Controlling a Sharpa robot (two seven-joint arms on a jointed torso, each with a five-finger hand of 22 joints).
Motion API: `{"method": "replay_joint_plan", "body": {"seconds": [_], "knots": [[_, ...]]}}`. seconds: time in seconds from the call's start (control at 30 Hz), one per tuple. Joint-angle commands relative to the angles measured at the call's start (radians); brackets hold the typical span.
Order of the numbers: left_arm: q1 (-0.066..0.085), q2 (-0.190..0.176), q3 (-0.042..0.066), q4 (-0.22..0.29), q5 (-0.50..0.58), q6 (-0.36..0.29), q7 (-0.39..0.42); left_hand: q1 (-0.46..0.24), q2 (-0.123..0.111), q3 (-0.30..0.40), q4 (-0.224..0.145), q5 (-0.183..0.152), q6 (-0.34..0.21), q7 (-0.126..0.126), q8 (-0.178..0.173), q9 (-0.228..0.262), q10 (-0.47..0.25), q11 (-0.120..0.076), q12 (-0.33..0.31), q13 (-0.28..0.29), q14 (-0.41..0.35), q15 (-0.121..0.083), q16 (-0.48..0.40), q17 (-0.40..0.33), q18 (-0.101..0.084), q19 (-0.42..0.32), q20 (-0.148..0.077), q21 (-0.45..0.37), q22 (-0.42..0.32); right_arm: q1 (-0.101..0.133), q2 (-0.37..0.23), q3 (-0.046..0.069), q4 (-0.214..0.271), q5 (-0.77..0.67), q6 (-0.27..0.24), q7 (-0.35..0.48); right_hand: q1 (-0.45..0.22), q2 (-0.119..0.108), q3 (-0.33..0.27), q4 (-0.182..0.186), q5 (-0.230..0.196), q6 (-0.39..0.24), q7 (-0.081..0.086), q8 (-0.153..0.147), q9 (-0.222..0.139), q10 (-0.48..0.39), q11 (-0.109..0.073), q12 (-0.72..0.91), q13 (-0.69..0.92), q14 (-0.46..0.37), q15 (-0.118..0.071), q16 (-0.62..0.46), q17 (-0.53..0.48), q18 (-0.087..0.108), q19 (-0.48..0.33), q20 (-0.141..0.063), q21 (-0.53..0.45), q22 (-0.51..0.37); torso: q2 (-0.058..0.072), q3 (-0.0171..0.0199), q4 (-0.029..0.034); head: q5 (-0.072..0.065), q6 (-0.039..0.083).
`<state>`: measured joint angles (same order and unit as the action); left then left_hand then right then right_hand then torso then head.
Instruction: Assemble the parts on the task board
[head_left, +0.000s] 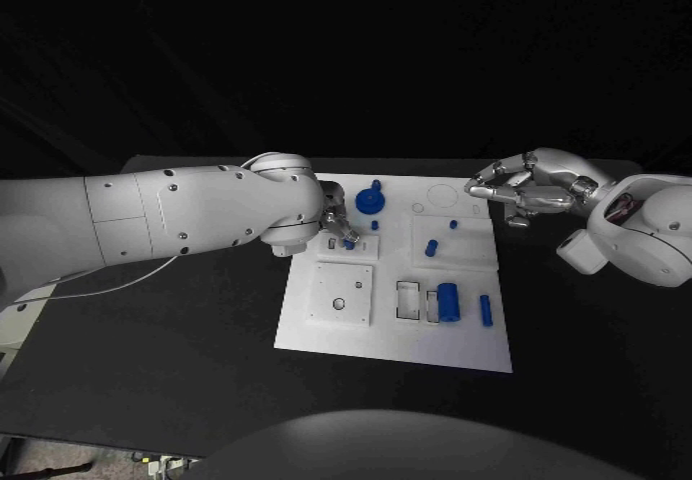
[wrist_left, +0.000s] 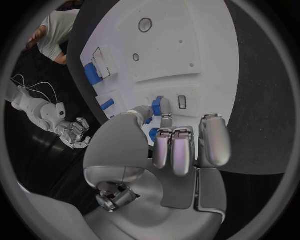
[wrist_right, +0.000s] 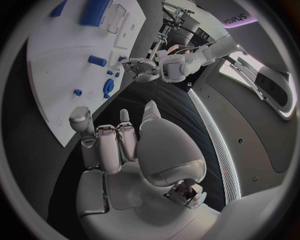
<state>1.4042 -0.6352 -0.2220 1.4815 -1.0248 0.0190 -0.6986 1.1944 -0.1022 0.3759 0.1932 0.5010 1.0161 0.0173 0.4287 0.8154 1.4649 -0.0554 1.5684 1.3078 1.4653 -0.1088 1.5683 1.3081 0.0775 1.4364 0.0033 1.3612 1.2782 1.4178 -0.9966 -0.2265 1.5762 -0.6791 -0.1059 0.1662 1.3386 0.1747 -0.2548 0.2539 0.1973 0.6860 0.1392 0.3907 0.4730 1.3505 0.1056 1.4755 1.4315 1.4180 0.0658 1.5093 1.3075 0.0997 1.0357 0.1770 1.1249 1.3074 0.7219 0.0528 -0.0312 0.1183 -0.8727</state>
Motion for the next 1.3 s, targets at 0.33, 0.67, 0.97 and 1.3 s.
{"method": "replay_joint_plan", "body": {"seconds": [0.33, 0.67, 0.97, 1.3], "knots": [[-0.002, -0.001, -0.001, -0.001, 0.0, 0.017, -0.133, 0.0, 0.005, 0.022, -0.012, -0.004, -0.007, -0.005, -0.007, -0.002, 0.106, -0.004, 0.002, 0.263, 0.105, -0.002, 0.002, 0.263, -0.007, -0.002, -0.002, -0.007, -0.002, -0.002, 0.0, 0.0, -0.001, 0.0, 0.013, 0.005, 0.001, -0.008, -0.002, -0.006, 0.005, 0.007, 0.0, -0.006, -0.001, -0.007, -0.003, -0.005, 0.039, -0.008, 0.001, -0.005, 0.178, 0.015, -0.007, -0.002, -0.004, 0.107, 0.001, 0.0, -0.0001, 0.003, 0.0], [-0.002, -0.005, -0.001, -0.001, -0.002, 0.016, -0.135, 0.0, 0.005, 0.024, -0.013, -0.004, -0.008, -0.004, -0.01, -0.002, 0.106, -0.004, 0.002, 0.263, 0.105, -0.002, 0.002, 0.263, -0.007, -0.003, -0.002, -0.008, -0.003, -0.003, 0.0, 0.0, -0.001, 0.0, 0.014, 0.004, 0.002, -0.008, -0.002, -0.007, 0.005, 0.007, 0.0, -0.006, -0.001, -0.008, -0.003, -0.005, 0.038, -0.008, 0.002, -0.005, 0.179, 0.015, -0.008, -0.002, -0.004, 0.107, 0.0, 0.0004, 0.0002, 0.004, 0.0], [-0.003, 0.002, -0.001, -0.003, -0.002, 0.015, -0.132, -0.007, 0.003, 0.026, -0.012, -0.028, -0.011, -0.001, -0.019, -0.004, 0.106, -0.001, 0.002, 0.263, 0.105, 0.0, 0.002, 0.263, -0.006, -0.004, 0.0, -0.013, -0.006, -0.004, 0.0, 0.0, -0.001, 0.0, 0.016, 0.003, 0.003, -0.007, -0.002, -0.007, 0.006, 0.007, 0.0, -0.007, -0.001, -0.009, -0.003, -0.006, 0.038, -0.008, 0.002, -0.005, 0.178, 0.015, -0.009, -0.001, -0.006, 0.106, 0.001, 0.0002, -0.0012, 0.006, 0.0], [-0.003, 0.004, -0.001, -0.007, -0.003, 0.027, -0.138, -0.024, 0.004, 0.018, -0.007, -0.116, -0.01, 0.002, -0.038, -0.007, 0.106, 0.003, 0.002, 0.263, 0.105, 0.003, 0.002, 0.263, -0.006, -0.004, 0.003, -0.019, -0.007, -0.004, -0.001, 0.0, -0.001, 0.001, 0.018, 0.003, 0.003, -0.007, -0.002, -0.007, 0.006, 0.007, 0.0, -0.007, -0.001, -0.009, -0.003, -0.006, 0.038, -0.008, 0.002, -0.005, 0.178, 0.015, -0.009, -0.001, -0.006, 0.106, 0.001, 0.0006, -0.0006, 0.005, 0.0]]}}
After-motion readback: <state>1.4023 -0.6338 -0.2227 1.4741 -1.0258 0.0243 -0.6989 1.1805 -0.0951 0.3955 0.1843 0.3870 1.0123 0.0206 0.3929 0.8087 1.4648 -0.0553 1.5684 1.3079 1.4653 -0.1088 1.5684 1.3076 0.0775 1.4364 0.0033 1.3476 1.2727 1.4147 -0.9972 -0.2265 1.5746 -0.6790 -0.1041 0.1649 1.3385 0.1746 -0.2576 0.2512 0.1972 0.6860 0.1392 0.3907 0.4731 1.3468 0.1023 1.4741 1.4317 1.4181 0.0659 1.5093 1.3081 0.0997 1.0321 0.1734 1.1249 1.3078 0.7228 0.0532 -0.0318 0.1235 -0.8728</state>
